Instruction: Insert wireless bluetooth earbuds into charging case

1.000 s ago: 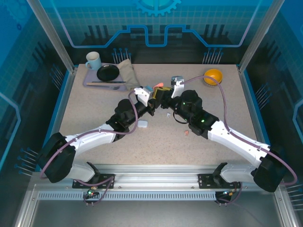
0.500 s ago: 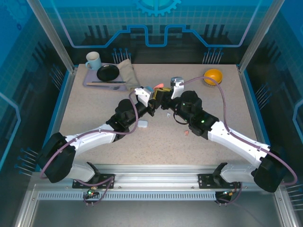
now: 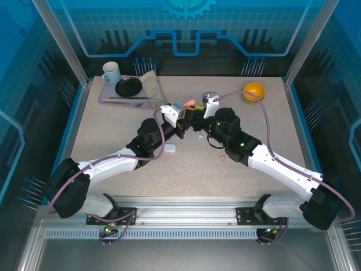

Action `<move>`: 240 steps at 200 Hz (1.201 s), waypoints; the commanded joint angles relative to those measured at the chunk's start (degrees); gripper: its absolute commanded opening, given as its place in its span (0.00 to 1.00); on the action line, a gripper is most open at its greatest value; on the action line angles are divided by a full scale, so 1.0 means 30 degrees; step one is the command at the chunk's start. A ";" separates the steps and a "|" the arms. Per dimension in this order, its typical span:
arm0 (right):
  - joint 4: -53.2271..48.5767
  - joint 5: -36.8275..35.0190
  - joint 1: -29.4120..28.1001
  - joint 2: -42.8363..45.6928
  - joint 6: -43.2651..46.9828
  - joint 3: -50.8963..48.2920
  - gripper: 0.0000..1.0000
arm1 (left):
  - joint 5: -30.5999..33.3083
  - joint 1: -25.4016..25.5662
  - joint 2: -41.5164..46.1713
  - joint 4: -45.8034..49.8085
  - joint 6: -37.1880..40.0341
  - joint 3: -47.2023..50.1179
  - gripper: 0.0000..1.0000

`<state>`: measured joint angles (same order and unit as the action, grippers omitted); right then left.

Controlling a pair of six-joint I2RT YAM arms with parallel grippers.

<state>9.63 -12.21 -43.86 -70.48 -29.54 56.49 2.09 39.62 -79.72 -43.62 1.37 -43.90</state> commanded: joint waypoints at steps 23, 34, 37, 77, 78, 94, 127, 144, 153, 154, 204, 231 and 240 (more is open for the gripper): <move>-0.0942 -0.0198 0.0028 -0.0146 -0.0457 0.0916 0.38 | -0.0002 0.0154 0.0031 -0.1313 -0.0323 -0.0553 0.00; -0.1012 -0.0095 0.0131 -0.0219 -0.0567 0.1081 0.39 | -0.0008 0.0173 0.0046 -0.1291 -0.0357 -0.0518 0.00; -0.1060 -0.0099 0.0122 -0.0239 -0.0603 0.1157 0.39 | -0.0009 0.0157 0.0059 -0.1301 -0.0359 -0.0506 0.00; -0.1344 0.0198 0.0349 -0.0576 -0.1053 0.1733 0.48 | -0.0007 0.0166 0.0119 -0.1282 -0.0389 -0.0286 0.00; -0.1354 0.0200 0.0350 -0.0583 -0.1052 0.1735 0.48 | 0.0015 0.0160 0.0119 -0.1282 -0.0378 -0.0283 0.00; -0.1495 0.0271 0.0485 -0.0618 -0.1261 0.1954 0.53 | 0.0026 0.0155 0.0134 -0.1278 -0.0381 -0.0171 0.00; -0.1656 0.0574 0.0884 -0.0647 -0.1787 0.2234 0.59 | 0.0042 0.0155 0.0207 -0.1356 -0.0437 -0.0017 0.00; -0.1641 0.0801 0.1167 -0.0570 -0.2180 0.2264 0.62 | 0.0032 0.0197 0.0178 -0.1398 -0.0442 0.0032 0.00; -0.1548 0.0978 0.1324 -0.0478 -0.2458 0.2235 0.65 | 0.0017 0.0187 0.0149 -0.1358 -0.0451 0.0042 0.00; -0.1558 0.1000 0.1365 -0.0460 -0.2488 0.2235 0.65 | 0.0012 0.0185 0.0149 -0.1364 -0.0438 0.0042 0.00; -0.1955 0.1930 0.2184 0.0626 -0.3665 0.2352 0.69 | 0.0027 0.0191 0.0264 -0.1362 -0.0374 0.0299 0.00; -0.3698 0.1643 0.2851 0.2018 -0.4607 0.2268 0.70 | -0.0007 0.0185 0.0611 -0.1177 -0.0295 0.0709 0.00; -0.4669 0.1248 0.3019 0.2588 -0.4809 0.2207 0.71 | 0.0001 0.0193 0.0816 -0.1078 -0.0210 0.0872 0.00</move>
<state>1.54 -7.25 -36.56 -67.90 -40.71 61.52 2.09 39.66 -79.57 -45.34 1.37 -42.94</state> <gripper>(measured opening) 0.702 0.238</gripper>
